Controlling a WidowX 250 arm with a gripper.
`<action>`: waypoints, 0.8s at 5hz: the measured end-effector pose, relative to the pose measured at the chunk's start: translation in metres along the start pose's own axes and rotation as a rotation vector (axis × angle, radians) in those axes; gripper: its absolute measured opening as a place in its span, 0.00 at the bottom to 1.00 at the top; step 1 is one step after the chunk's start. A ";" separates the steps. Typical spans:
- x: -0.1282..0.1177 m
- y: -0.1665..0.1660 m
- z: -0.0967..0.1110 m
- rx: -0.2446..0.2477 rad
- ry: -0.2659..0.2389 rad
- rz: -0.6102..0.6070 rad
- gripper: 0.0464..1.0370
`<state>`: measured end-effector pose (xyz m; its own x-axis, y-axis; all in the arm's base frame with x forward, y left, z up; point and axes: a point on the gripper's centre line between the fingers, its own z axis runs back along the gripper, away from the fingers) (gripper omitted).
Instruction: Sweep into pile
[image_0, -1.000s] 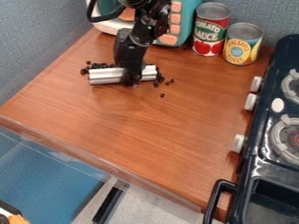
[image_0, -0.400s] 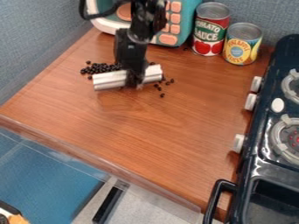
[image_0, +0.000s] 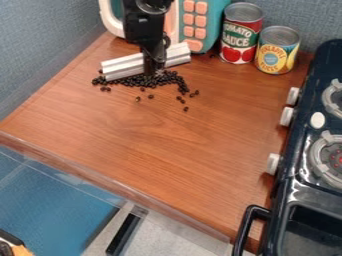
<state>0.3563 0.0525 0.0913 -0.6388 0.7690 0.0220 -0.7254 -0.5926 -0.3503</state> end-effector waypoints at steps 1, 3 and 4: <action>-0.007 0.043 -0.010 0.070 -0.024 -0.077 0.34; -0.015 0.090 -0.053 0.235 -0.144 -0.053 0.34; -0.026 0.078 -0.059 0.235 -0.141 -0.012 0.34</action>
<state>0.3309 0.0003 0.0083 -0.6471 0.7452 0.1609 -0.7623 -0.6354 -0.1229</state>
